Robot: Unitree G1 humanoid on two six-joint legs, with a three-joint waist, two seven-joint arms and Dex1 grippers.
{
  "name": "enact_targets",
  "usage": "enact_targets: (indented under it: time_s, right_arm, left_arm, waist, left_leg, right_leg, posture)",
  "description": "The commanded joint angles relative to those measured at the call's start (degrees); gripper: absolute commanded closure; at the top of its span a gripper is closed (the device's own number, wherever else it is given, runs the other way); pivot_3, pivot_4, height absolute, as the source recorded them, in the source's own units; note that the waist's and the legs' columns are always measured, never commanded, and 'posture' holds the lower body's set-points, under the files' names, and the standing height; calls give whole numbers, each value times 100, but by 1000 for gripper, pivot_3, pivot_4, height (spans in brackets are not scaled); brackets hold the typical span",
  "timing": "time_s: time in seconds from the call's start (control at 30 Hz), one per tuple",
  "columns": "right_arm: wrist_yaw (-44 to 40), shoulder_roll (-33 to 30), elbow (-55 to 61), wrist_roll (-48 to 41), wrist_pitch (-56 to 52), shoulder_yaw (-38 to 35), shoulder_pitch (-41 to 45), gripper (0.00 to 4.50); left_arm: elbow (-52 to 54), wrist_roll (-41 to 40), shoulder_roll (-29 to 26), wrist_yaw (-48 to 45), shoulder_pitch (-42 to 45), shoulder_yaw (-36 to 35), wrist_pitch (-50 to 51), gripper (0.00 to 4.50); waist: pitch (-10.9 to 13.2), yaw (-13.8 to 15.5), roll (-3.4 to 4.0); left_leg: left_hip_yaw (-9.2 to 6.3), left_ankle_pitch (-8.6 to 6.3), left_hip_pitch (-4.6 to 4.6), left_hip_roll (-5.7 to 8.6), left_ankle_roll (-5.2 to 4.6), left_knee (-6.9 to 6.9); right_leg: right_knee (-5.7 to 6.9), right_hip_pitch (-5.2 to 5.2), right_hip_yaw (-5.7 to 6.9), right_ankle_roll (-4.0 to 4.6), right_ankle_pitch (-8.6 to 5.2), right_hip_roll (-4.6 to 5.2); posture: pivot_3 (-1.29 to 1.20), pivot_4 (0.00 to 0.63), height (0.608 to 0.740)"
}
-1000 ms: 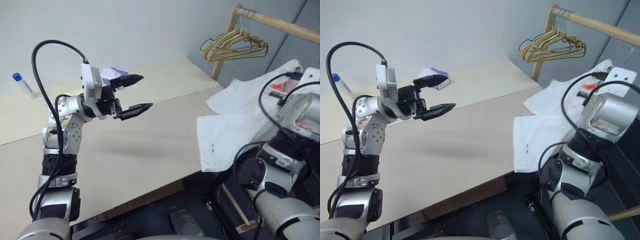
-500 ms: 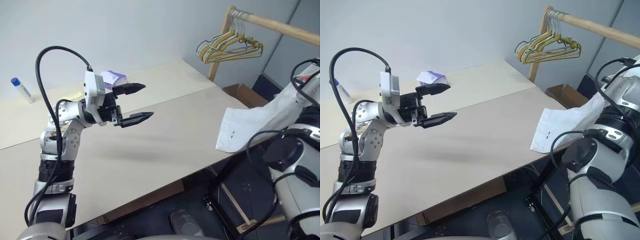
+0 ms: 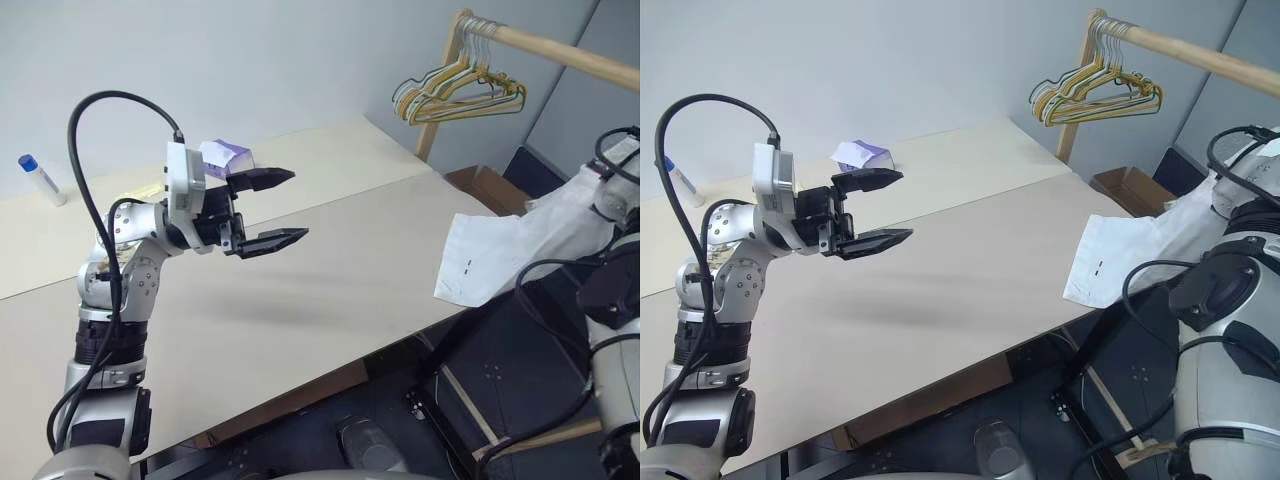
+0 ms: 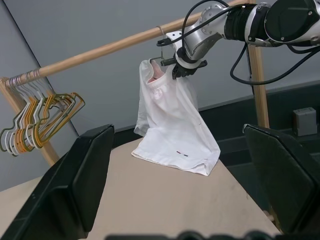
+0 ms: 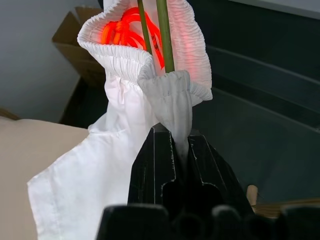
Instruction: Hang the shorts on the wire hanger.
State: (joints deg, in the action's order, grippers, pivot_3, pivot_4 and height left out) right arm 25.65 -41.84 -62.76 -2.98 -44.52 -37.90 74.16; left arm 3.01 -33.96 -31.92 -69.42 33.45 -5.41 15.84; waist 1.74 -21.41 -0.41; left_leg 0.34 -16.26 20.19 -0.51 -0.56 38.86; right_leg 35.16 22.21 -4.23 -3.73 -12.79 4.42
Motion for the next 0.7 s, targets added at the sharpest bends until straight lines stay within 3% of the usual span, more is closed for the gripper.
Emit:
enact_targets:
  time_s: [0.03, 0.47, 0.7]
  right_arm:
    - [22, -77, -88, -80, 109, 261, 140, 4500]
    - [355, -3, 145, -19, 313, 904, -29, 54]
    - [964, 469, 1839, 568, 455, 1656, -697, 19]
  left_arm:
    - [150, -103, -6, 19, 16, -51, -36, 44]
    - [123, -36, 97, 52, -50, -16, -172, 0]
    - [85, -31, 76, 31, -40, -45, -205, 0]
  waist:
    - [0, 3, 0]
    - [1, 18, 2]
    - [2, 38, 4]
  left_leg:
    - [1, 0, 1, 0, 0, 0]
    - [2, -1, 1, 0, -1, -2]
    - [2, 0, 0, -1, -1, -1]
  right_leg:
    - [-3, -1, 0, 0, 1, 0]
    - [-7, -1, -2, -2, 2, 1]
    - [-2, -1, -4, -2, 3, 0]
  posture:
    - [-265, 0, 740]
    - [-257, 0, 740]
    - [-255, 0, 740]
